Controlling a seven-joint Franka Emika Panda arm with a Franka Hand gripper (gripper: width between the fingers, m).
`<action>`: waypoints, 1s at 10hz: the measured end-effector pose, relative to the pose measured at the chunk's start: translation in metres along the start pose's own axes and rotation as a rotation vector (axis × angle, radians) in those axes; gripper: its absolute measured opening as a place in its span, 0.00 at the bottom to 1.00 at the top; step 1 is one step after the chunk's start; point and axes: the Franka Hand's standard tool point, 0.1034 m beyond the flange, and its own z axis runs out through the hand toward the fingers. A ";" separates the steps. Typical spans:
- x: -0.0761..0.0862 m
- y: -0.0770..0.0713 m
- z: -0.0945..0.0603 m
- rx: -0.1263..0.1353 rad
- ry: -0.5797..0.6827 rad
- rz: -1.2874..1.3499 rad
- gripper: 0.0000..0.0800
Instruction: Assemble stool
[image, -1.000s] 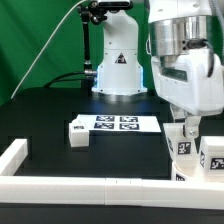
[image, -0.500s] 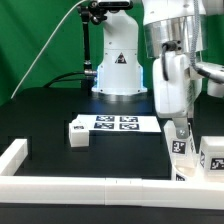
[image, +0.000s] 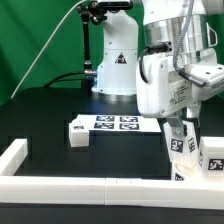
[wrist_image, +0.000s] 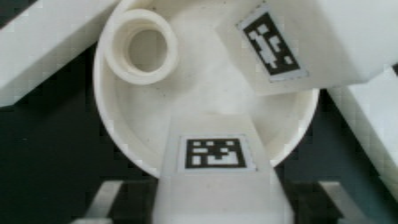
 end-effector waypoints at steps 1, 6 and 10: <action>0.001 0.001 0.001 0.014 -0.014 0.027 0.43; 0.001 0.005 0.002 0.042 -0.044 0.087 0.55; 0.014 -0.004 -0.023 0.004 -0.050 -0.085 0.80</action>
Offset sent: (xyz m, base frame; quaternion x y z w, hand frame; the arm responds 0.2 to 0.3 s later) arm 0.0011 -0.0016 -0.0025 0.0133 -0.0006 0.1926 0.9812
